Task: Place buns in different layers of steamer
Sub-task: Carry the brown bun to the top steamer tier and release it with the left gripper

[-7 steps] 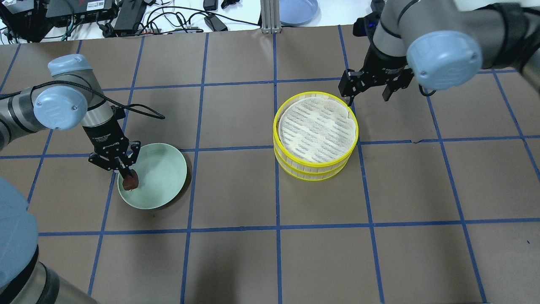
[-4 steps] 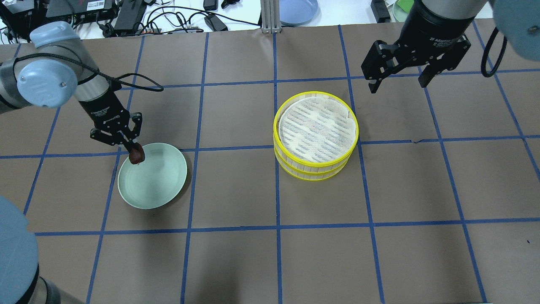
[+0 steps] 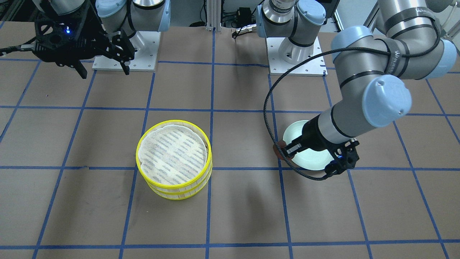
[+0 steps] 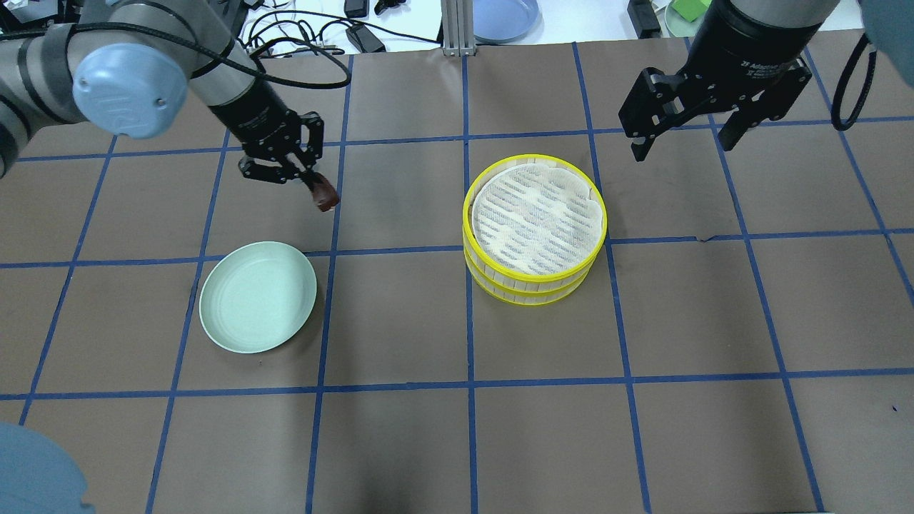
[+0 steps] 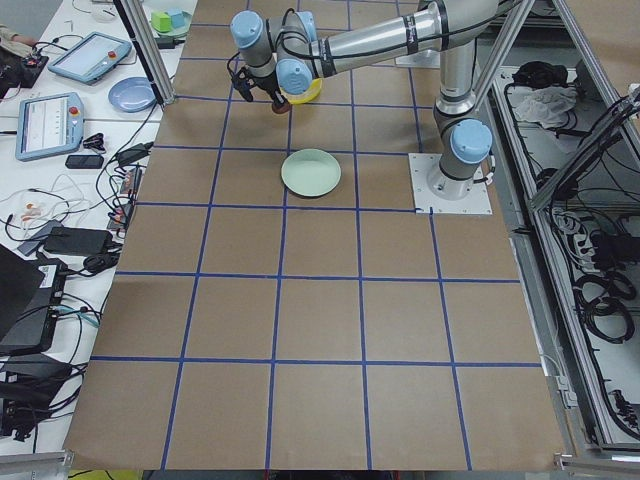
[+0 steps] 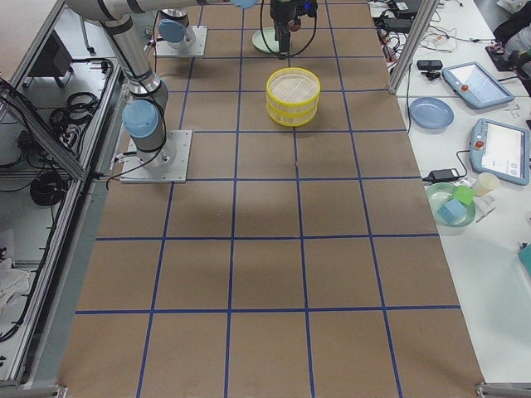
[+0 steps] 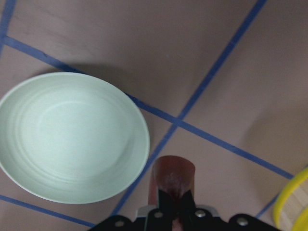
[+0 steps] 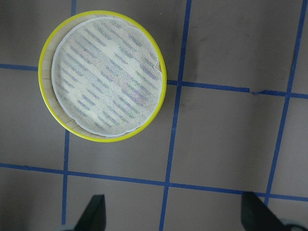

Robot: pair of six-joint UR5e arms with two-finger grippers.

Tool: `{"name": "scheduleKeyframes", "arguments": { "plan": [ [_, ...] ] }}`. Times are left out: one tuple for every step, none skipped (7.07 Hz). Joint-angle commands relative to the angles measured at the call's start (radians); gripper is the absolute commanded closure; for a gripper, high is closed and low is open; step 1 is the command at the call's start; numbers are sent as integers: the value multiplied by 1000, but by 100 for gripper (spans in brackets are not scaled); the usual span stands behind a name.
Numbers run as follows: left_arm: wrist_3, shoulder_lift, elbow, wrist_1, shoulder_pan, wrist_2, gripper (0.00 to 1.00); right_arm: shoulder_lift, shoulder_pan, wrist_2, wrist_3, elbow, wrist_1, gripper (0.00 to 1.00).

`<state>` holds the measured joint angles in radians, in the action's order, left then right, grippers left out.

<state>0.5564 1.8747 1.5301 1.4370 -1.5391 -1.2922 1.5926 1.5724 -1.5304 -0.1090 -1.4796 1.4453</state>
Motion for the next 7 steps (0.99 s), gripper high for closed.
{"name": "scheduleKeyframes", "arguments": {
  "plan": [
    [274,0,-4,-164,-135,136,100,0,0,4,2,-1,0,0],
    [369,23,10,-234,-176,243,100,-2,0,-2,2,-2,-8,0],
    [405,44,16,-281,-202,279,100,-2,0,-2,2,-2,-9,0],
    [404,67,28,-334,-234,283,100,-2,0,-2,2,-4,-13,0],
    [405,96,56,-416,-263,321,100,0,0,-2,3,-4,-13,0],
    [418,113,73,-472,-269,327,99,1,0,-2,5,-4,-13,0],
    [444,125,74,-484,-282,327,48,1,0,-2,5,-4,-13,0]
  ]
}}
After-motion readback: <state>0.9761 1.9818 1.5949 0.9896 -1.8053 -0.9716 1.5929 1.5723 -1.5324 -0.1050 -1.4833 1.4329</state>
